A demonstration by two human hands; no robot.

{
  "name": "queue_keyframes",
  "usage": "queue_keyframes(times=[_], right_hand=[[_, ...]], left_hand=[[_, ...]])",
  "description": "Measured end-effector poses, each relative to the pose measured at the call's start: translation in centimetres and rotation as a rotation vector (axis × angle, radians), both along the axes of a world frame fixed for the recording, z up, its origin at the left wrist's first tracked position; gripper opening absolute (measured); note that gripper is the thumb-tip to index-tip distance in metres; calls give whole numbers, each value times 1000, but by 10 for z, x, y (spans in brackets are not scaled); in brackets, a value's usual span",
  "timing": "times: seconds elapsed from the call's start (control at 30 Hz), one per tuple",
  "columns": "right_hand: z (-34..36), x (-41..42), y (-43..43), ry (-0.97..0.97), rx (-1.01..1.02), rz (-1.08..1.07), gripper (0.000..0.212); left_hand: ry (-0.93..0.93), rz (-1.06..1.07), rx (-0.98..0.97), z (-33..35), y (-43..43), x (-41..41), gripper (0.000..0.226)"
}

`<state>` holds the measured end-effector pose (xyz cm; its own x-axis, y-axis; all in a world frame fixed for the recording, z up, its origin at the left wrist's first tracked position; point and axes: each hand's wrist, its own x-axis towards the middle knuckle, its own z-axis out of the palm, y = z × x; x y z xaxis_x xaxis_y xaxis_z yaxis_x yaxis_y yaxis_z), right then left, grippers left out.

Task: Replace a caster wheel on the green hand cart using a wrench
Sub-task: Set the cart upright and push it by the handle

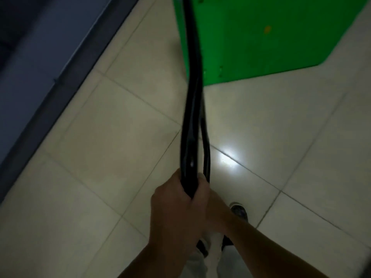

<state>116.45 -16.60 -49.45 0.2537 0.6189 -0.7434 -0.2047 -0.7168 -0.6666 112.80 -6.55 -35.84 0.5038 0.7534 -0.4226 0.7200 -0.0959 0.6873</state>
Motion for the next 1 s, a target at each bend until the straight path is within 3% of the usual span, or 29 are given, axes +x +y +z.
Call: queue_keyframes(times=[0.07,0.13,0.33,0.4,0.43,0.47,0.53,0.6,0.63,0.7,0.83,0.9,1.0], right_hand=[[26,8,-26,46,6,-83,42],[50,19,-53,-32,-20,-238,41],[135,76,-121,-168,-64,-419,23],[164,100,-133,-256,-50,-430,27],[180,113,-137,-323,-43,-425,29],[198,128,-141,-402,-56,-402,30],[230,160,-148,-538,-96,-341,30],[260,190,-152,-613,-103,-278,33],[273,203,-154,-649,-124,-252,37],[292,221,-160,-725,-168,-209,47],[319,215,-161,-853,-239,-35,56],[328,198,-154,-889,-268,48,55],[342,167,-135,-837,-323,132,45]], left_hand=[[-67,33,-52,39,-1,33,33],[-109,22,-86,75,0,68,28],[-136,29,-135,157,-20,147,36],[-137,24,-39,173,-15,168,25],[-86,0,95,183,-11,178,34],[-45,-30,264,193,-5,187,56],[-84,-241,640,218,3,201,92],[-161,-680,897,235,11,207,77],[-194,-918,939,239,17,207,66],[-192,-1244,944,241,29,202,66],[-24,-1329,982,242,43,173,38],[47,-1301,925,237,46,147,40],[-16,-1268,853,230,59,100,46]])
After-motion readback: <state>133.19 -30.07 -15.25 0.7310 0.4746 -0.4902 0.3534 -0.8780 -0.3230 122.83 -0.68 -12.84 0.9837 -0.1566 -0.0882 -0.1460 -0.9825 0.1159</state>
